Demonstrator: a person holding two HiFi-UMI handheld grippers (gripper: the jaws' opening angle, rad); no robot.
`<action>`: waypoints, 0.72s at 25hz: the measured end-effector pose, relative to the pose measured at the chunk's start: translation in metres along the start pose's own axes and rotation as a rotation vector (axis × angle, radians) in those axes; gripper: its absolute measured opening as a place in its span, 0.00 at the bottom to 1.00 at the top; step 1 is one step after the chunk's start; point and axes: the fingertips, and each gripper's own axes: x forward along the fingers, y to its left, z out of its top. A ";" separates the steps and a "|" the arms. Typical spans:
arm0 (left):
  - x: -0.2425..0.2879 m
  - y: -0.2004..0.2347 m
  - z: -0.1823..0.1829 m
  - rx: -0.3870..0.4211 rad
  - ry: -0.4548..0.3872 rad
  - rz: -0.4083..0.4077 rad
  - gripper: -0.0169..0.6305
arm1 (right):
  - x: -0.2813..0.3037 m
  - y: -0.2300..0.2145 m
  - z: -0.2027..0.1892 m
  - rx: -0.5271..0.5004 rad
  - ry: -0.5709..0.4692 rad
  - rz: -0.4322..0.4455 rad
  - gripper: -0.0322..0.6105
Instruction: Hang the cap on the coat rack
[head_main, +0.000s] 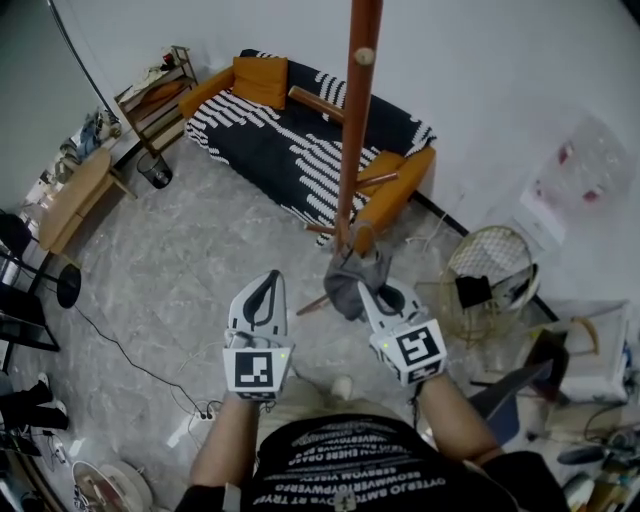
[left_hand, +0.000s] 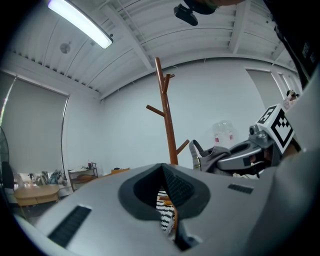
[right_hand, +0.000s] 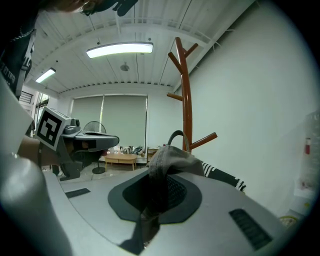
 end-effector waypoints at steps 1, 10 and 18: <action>-0.001 0.002 0.001 -0.003 0.000 0.003 0.03 | 0.002 0.000 -0.002 0.003 0.005 -0.001 0.07; 0.011 0.015 0.007 0.014 -0.016 -0.032 0.03 | 0.022 0.001 -0.019 0.030 0.067 -0.026 0.07; 0.025 0.018 0.003 0.023 -0.002 -0.080 0.03 | 0.041 -0.008 -0.040 0.070 0.098 -0.077 0.07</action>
